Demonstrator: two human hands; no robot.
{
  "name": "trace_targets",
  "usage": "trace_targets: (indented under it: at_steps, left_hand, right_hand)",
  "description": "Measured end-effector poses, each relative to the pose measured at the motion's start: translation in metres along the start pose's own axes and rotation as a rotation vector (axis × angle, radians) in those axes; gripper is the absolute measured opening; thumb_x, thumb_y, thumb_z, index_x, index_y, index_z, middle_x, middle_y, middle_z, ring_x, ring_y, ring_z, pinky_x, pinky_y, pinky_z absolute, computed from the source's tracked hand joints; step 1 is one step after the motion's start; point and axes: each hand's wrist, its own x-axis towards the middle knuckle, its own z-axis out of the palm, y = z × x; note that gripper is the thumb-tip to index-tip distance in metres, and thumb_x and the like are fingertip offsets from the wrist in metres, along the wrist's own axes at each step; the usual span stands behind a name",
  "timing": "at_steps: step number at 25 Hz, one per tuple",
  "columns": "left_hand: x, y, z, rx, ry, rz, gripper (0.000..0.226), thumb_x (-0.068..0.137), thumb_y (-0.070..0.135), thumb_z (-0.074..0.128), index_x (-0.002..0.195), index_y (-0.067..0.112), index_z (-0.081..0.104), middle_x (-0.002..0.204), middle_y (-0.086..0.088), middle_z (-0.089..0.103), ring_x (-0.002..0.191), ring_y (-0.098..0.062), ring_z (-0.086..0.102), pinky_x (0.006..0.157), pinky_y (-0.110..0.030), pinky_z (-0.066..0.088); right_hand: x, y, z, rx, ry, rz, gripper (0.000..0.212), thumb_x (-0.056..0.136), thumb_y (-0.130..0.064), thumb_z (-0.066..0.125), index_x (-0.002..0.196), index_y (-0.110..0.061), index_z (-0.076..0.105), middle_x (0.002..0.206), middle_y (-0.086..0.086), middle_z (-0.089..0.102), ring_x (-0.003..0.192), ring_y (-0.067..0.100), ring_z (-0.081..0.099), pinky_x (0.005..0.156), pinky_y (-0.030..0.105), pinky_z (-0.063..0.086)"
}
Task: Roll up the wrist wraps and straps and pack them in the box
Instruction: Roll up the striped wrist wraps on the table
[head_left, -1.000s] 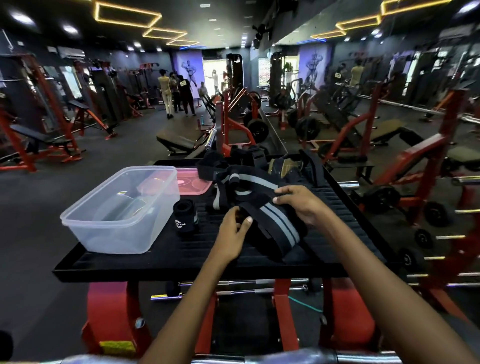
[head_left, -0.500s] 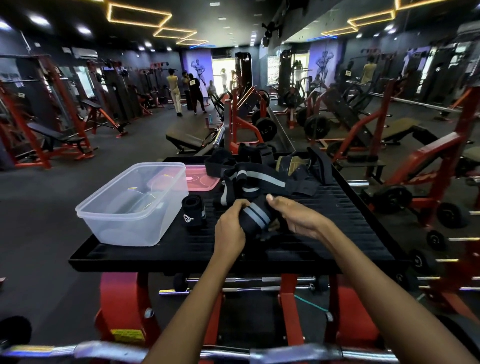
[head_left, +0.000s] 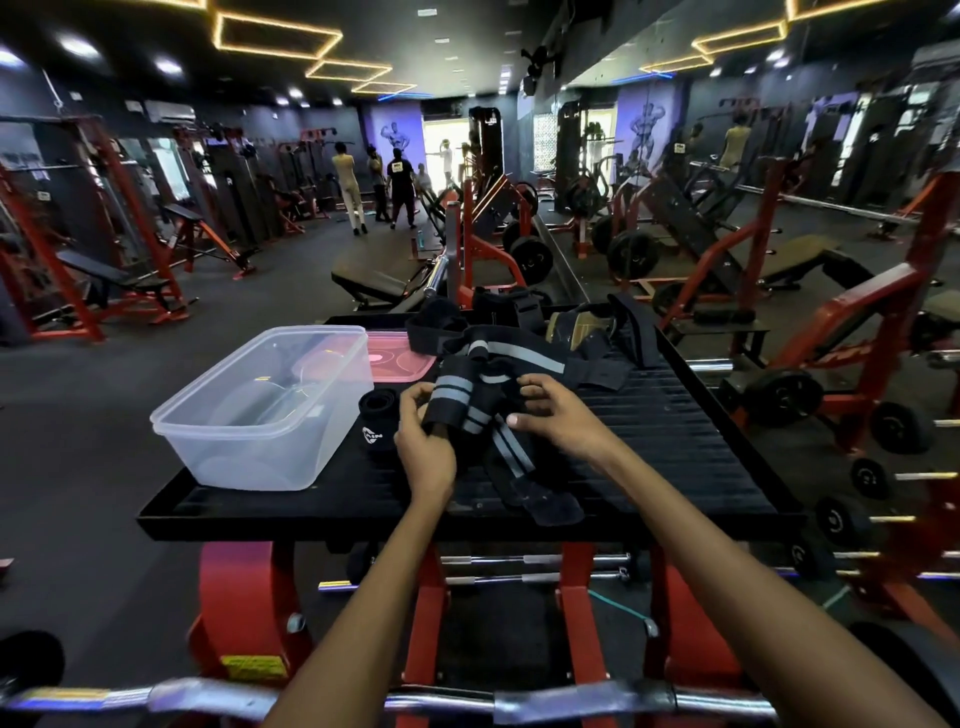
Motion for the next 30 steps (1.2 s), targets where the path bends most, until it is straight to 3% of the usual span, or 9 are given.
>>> trace_targets:
  at_steps: [2, 4, 8, 12, 17, 21, 25, 28, 30]
  left_hand:
    - [0.013, 0.011, 0.002, -0.043, 0.057, -0.029, 0.032, 0.084, -0.014, 0.043, 0.1, 0.01, 0.055, 0.084, 0.006, 0.057, 0.073, 0.009, 0.055, 0.066, -0.009, 0.04]
    - [0.033, 0.022, 0.008, -0.068, 0.054, -0.105, 0.03, 0.086, -0.01, 0.042, 0.097, 0.015, 0.055, 0.089, 0.001, 0.057, 0.076, -0.003, 0.052, 0.069, -0.014, 0.042]
    - [0.065, 0.023, 0.015, -0.038, 0.016, -0.281, 0.028, 0.089, -0.003, 0.042, 0.109, 0.007, 0.059, 0.098, -0.005, 0.059, 0.088, -0.018, 0.053, 0.077, -0.025, 0.042]
    - [0.082, 0.015, 0.007, 0.021, 0.1, -0.223, 0.035, 0.086, -0.007, 0.045, 0.11, 0.016, 0.056, 0.1, 0.006, 0.057, 0.088, -0.012, 0.051, 0.072, -0.016, 0.04]
    - [0.096, -0.004, 0.013, 0.066, 0.008, -0.208, 0.033, 0.085, -0.005, 0.046, 0.112, 0.011, 0.055, 0.104, 0.001, 0.056, 0.093, -0.014, 0.05, 0.082, -0.019, 0.038]
    - [0.104, -0.017, 0.025, 0.077, -0.089, -0.251, 0.031, 0.089, -0.003, 0.044, 0.117, 0.01, 0.05, 0.103, -0.003, 0.054, 0.094, -0.017, 0.049, 0.082, -0.026, 0.041]
    - [0.102, -0.033, 0.036, 0.078, -0.158, -0.255, 0.034, 0.088, -0.007, 0.041, 0.113, 0.014, 0.049, 0.102, -0.003, 0.054, 0.092, -0.017, 0.05, 0.081, -0.029, 0.043]
    - [0.089, -0.054, 0.043, 0.038, -0.243, -0.29, 0.04, 0.087, -0.013, 0.041, 0.117, 0.011, 0.051, 0.107, -0.007, 0.055, 0.097, -0.017, 0.05, 0.086, -0.028, 0.042]
    - [0.085, -0.067, 0.049, 0.007, -0.276, -0.326, 0.042, 0.087, -0.013, 0.045, 0.123, 0.007, 0.048, 0.111, -0.008, 0.054, 0.103, -0.019, 0.05, 0.089, -0.028, 0.042]
  right_hand:
    - [0.004, 0.0, 0.002, -0.139, -0.038, -0.016, 0.073, 0.08, -0.023, 0.073, 0.142, -0.023, 0.033, 0.147, 0.004, 0.035, 0.136, 0.018, 0.033, 0.101, 0.028, 0.034]
    - [0.009, 0.001, 0.005, -0.128, -0.134, 0.022, 0.082, 0.079, -0.023, 0.075, 0.145, -0.025, 0.027, 0.147, 0.003, 0.034, 0.137, 0.016, 0.03, 0.106, 0.03, 0.032]
    - [0.02, -0.003, 0.011, -0.098, -0.143, 0.088, 0.062, 0.077, -0.021, 0.076, 0.133, -0.019, 0.047, 0.118, 0.005, 0.052, 0.103, 0.015, 0.053, 0.087, 0.024, 0.044]
    - [0.02, -0.008, 0.007, -0.011, -0.197, 0.15, 0.018, 0.083, -0.003, 0.067, 0.093, -0.01, 0.053, 0.088, 0.004, 0.061, 0.078, 0.012, 0.059, 0.07, 0.018, 0.051]
    - [0.013, -0.042, -0.005, 0.153, -0.393, 0.29, 0.014, 0.088, -0.001, 0.058, 0.078, -0.01, 0.053, 0.08, 0.007, 0.063, 0.071, 0.017, 0.062, 0.059, 0.024, 0.055]
    - [0.019, -0.056, -0.013, 0.082, -0.378, 0.421, 0.006, 0.087, -0.004, 0.058, 0.085, -0.001, 0.063, 0.081, 0.01, 0.068, 0.065, 0.017, 0.067, 0.056, 0.024, 0.056]
    - [0.022, -0.04, -0.003, 0.114, -0.338, 0.514, 0.017, 0.089, -0.002, 0.051, 0.076, -0.002, 0.061, 0.074, 0.01, 0.063, 0.062, 0.017, 0.061, 0.053, 0.025, 0.054]
    - [0.026, -0.02, 0.004, -0.211, -0.308, 0.434, 0.026, 0.092, -0.006, 0.045, 0.067, -0.007, 0.05, 0.061, 0.008, 0.048, 0.046, 0.015, 0.047, 0.043, 0.023, 0.038]
    - [0.036, -0.011, 0.004, -0.434, -0.159, 0.327, 0.019, 0.092, -0.014, 0.051, 0.075, -0.008, 0.05, 0.065, 0.006, 0.047, 0.05, 0.014, 0.047, 0.041, 0.021, 0.035]
